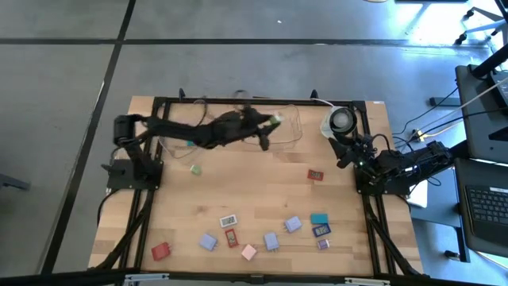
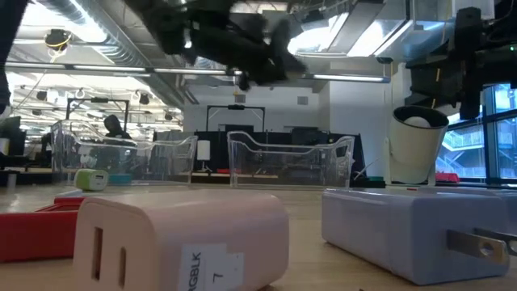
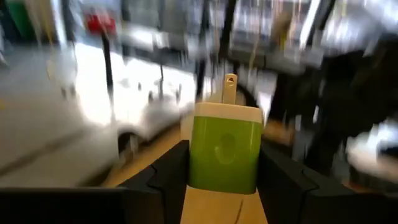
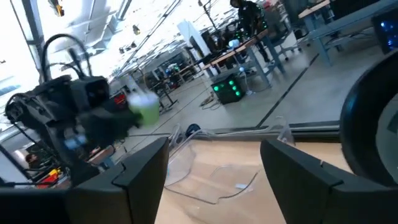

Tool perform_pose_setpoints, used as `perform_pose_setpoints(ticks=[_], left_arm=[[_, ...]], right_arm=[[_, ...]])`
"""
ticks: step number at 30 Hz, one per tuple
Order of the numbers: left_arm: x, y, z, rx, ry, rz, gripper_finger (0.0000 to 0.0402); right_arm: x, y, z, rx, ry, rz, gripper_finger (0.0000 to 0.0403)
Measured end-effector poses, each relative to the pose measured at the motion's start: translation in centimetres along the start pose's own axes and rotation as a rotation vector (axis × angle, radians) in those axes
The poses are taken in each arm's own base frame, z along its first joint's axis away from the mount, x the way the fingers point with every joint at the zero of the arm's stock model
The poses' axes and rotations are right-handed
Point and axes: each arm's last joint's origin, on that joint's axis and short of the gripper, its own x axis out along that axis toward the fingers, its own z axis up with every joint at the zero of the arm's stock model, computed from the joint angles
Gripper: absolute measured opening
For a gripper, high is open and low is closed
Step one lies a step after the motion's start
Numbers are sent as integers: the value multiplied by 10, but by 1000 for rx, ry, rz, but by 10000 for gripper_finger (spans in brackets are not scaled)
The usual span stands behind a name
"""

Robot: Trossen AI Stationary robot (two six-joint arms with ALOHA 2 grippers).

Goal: Pick & Place Office items
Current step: Put the bottom green charger adapter into the right transparent bin

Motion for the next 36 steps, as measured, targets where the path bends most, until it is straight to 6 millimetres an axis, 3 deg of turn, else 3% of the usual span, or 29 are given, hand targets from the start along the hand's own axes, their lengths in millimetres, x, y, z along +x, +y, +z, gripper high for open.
perform_pose_setpoints(ticks=[6, 12, 22, 29, 36], left_arm=[[37, 13, 4, 10, 310, 89, 155], [54, 33, 3, -67, 373, 164, 154], [59, 61, -13, -99, 479, 200, 154], [62, 64, -28, -74, 551, 191, 155], [62, 64, -31, -52, 570, 189, 158]], right_arm=[[0, -2, -2, -23, 6, -19, 258], [0, -3, -4, -52, 19, -33, 258], [0, -7, -6, -91, -10, -137, 258], [0, -8, -6, -97, -7, -138, 258], [0, -8, -6, -92, -7, -138, 258]])
